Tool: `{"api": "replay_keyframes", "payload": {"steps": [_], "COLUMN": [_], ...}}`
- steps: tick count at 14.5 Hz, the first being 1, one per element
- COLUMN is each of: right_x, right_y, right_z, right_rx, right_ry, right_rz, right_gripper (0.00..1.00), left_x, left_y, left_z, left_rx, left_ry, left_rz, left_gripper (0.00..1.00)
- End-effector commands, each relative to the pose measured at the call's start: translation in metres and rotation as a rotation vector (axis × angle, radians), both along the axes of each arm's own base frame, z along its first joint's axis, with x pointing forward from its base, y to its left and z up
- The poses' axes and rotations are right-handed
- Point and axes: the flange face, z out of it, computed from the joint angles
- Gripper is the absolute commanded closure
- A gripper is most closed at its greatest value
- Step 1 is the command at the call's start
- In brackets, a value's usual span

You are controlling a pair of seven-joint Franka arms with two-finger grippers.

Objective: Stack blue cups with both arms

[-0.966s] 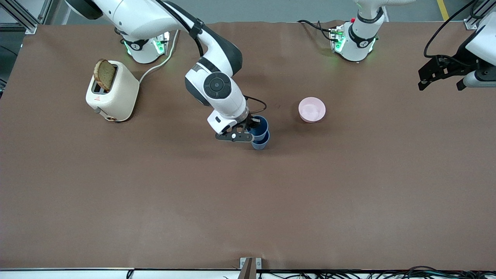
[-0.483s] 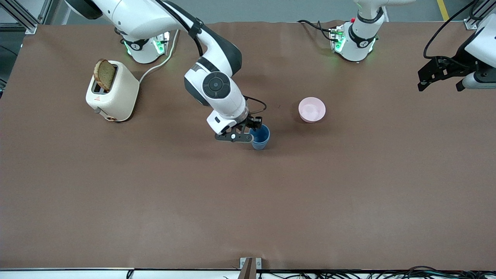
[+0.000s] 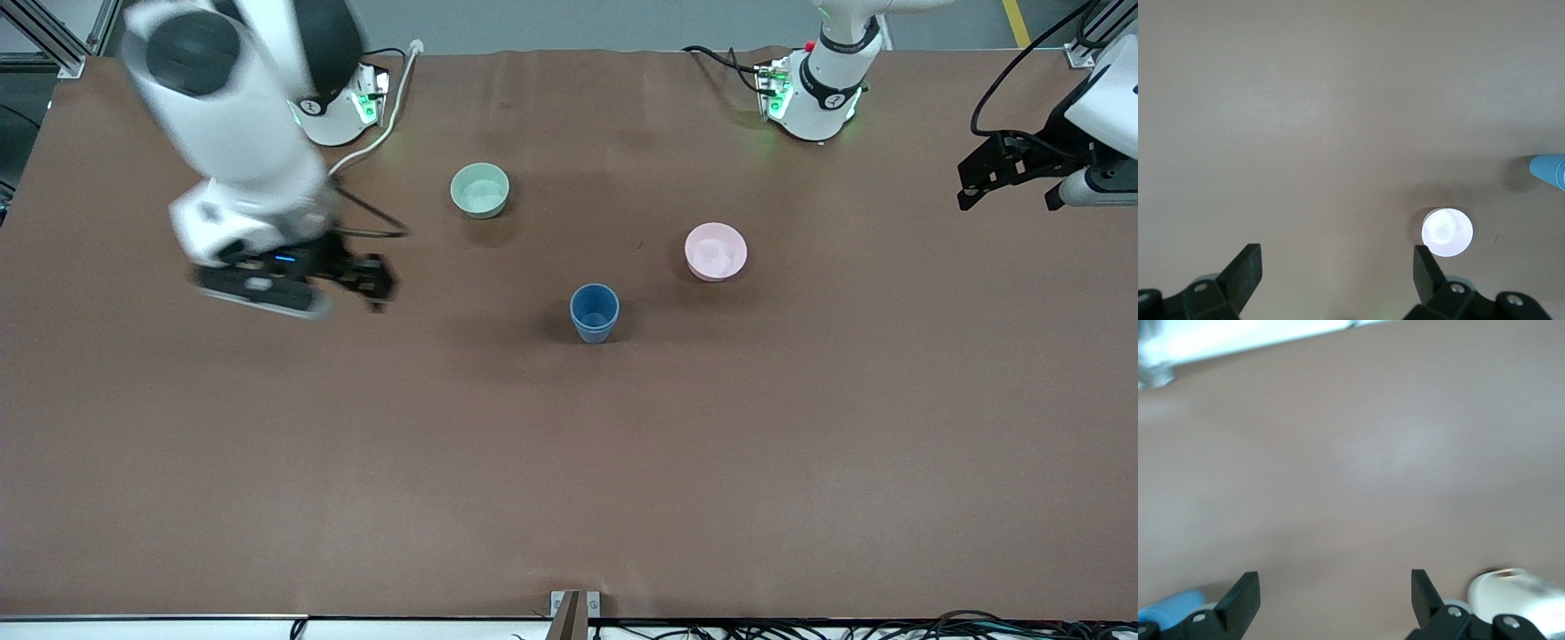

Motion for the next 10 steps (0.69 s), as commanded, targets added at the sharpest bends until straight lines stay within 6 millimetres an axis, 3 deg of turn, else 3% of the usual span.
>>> {"api": "replay_keyframes", "payload": {"steps": [1,4,6,10], "right_x": [-0.006,-0.011,-0.013,-0.02], "right_y": [-0.104,-0.204,-0.244,-0.254], "right_z": [0.016,0.026,0.028,0.032], "right_rx": [-0.056,0.029,0.027,0.046], "right_ry": [0.048,0.108,0.121,0.132], "right_rz": [0.047,0.091,0.121,0.111], "right_gripper": [0.0,0.0,0.0,0.0], "left_x": [0.0,0.0,0.0,0.001], "left_y": [0.002,0.001,0.001,0.004], "left_z": [0.005,0.004,0.004,0.005], "left_rx": [-0.017,-0.016,-0.016,-0.018], "left_ry": [0.008,0.008,0.008,0.006], "left_rz": [-0.011,-0.014,-0.014,-0.007], "left_gripper": [0.0,0.0,0.0,0.0]}}
